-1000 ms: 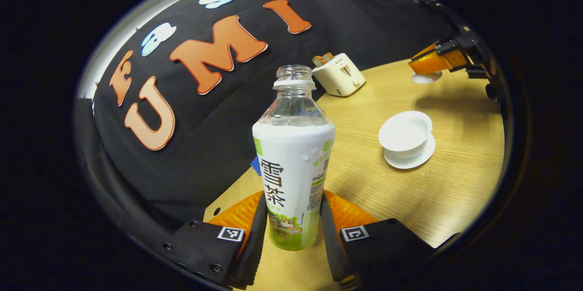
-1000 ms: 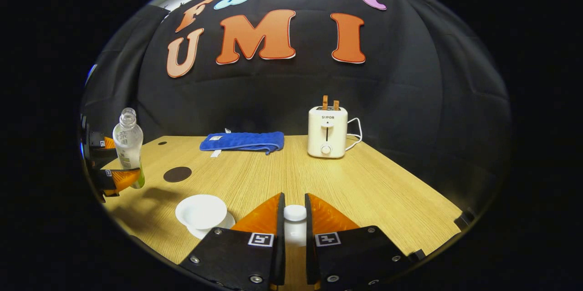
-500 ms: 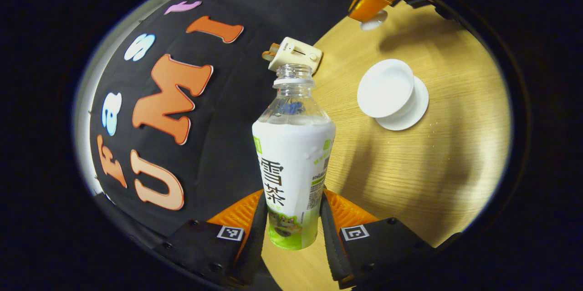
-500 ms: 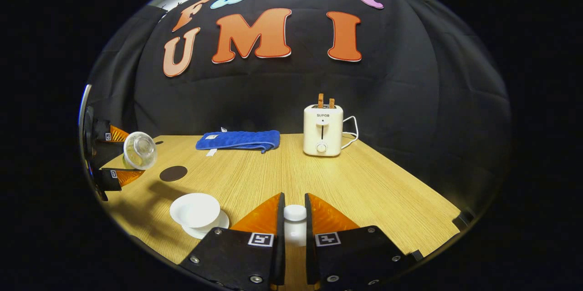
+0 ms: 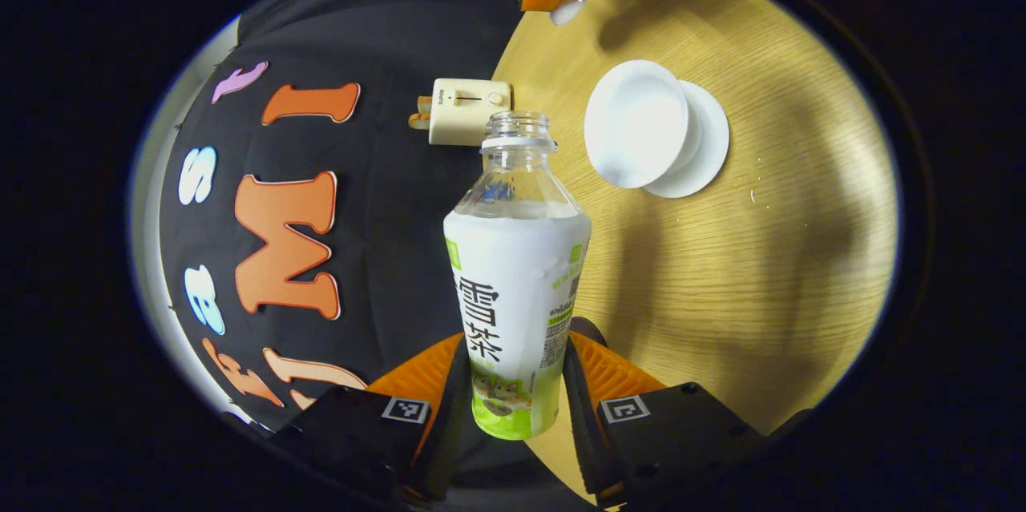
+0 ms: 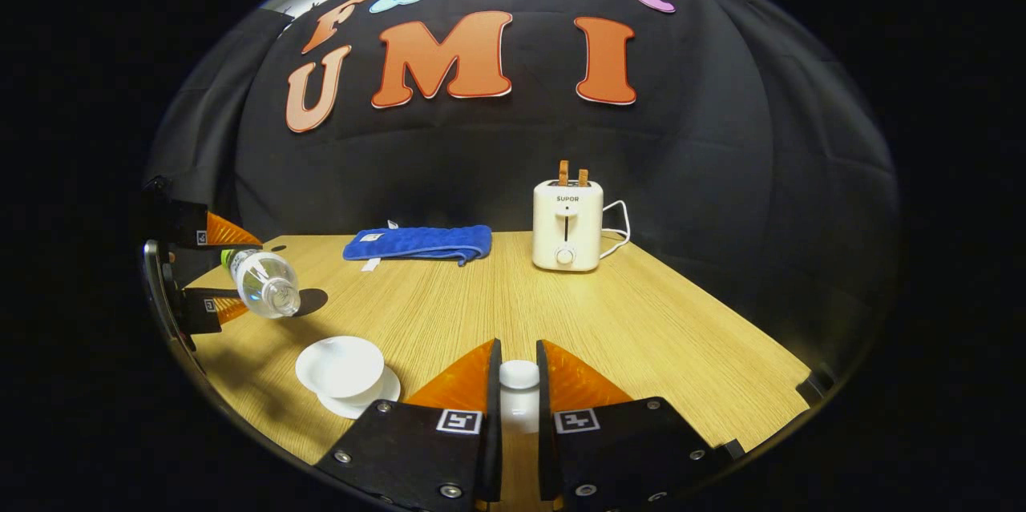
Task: Open the teacup lid with one hand, grasp the water bottle and pour water into the teacup with the other hand; after pouring, place the water bottle on the coaster and then close the teacup lid.
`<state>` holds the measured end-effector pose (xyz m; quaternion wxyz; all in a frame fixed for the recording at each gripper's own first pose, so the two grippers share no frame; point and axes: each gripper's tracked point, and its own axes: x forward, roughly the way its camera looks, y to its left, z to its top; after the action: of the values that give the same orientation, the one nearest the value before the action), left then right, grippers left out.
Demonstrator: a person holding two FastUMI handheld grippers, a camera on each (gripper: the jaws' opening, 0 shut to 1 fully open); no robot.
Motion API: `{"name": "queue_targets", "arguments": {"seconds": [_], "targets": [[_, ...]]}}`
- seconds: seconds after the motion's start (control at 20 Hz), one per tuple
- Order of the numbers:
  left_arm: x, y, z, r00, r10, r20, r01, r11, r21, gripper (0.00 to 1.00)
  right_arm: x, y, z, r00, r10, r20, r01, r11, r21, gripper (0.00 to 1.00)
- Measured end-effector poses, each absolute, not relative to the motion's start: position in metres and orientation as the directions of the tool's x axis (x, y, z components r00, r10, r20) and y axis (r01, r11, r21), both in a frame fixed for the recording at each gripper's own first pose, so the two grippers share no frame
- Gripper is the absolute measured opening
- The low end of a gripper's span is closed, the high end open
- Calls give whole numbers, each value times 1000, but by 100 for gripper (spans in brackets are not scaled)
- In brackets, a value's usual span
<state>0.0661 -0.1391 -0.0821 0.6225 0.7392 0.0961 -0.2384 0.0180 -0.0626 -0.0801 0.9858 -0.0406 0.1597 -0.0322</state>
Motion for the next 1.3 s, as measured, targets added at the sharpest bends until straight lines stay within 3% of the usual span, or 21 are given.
{"name": "queue_targets", "arguments": {"seconds": [0.65, 1.3], "targets": [[76, -139, -67, 882, -106, -460, 356, -491, 795, 62, 17, -66, -83, 942, -75, -327, 50, 995, -86, 19], [77, -164, -42, 910, -178, -374, 146, -707, 692, 63, 17, -66, -84, 940, -72, -334, 44, 995, -92, 18]]}}
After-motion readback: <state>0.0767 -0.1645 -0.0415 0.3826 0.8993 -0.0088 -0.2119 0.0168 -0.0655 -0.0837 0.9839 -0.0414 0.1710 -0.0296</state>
